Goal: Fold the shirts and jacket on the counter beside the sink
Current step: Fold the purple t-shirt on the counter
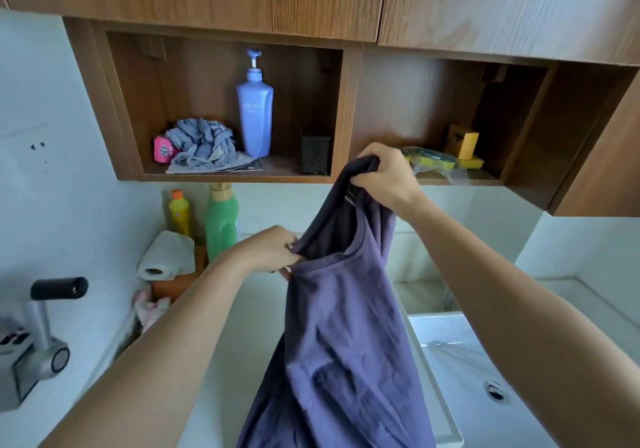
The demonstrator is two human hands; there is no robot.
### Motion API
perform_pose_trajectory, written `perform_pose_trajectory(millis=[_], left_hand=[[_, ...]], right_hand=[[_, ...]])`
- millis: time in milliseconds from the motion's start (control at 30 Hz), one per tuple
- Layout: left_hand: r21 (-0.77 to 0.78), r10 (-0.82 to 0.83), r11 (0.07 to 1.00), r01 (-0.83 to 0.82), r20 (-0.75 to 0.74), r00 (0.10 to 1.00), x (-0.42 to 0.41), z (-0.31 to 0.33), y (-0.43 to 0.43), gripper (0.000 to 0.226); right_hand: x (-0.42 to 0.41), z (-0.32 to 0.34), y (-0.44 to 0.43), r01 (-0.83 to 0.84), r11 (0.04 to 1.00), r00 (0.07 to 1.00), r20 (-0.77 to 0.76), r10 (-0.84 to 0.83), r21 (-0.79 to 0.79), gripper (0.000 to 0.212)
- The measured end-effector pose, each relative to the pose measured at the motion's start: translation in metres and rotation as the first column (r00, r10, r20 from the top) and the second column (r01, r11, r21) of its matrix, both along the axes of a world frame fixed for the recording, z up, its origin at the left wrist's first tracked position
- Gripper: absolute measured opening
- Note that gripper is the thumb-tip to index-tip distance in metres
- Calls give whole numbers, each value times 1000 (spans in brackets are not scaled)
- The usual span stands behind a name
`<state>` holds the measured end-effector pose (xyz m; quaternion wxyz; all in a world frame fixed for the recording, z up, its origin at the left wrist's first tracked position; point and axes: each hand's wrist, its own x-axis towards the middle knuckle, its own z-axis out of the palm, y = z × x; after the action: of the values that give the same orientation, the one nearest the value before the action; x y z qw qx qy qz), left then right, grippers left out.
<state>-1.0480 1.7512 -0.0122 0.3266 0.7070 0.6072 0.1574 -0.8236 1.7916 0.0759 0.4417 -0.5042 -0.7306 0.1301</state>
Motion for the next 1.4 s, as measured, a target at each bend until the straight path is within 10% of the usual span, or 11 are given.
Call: perform_pose_trajectory(millis=[233,667,900,1167,1400], left_hand=[[119,395,888,-444,298,869,-13,27,3,10],[746,128,554,-369,362,923,-22,170,-77,46],[588,-33,808,23,6,999,-30,205,-94,48],[439,-4,893,-103,236,972,-42,190,-74,37],[146,149,976,-161,88,985,-27,129,-12,39]], right_hand=[[31,31,-28,138,990,990,17,-139,40,15],[91,113,-109,166,982,981,-114,-156,91,24],[120,136,-111,86,993,939,-340,-53,85,24],[139,108,-79,-388,903,849,-453,273,-183,28],[135,40,9,-452,800,862,-423,279,-394,19]])
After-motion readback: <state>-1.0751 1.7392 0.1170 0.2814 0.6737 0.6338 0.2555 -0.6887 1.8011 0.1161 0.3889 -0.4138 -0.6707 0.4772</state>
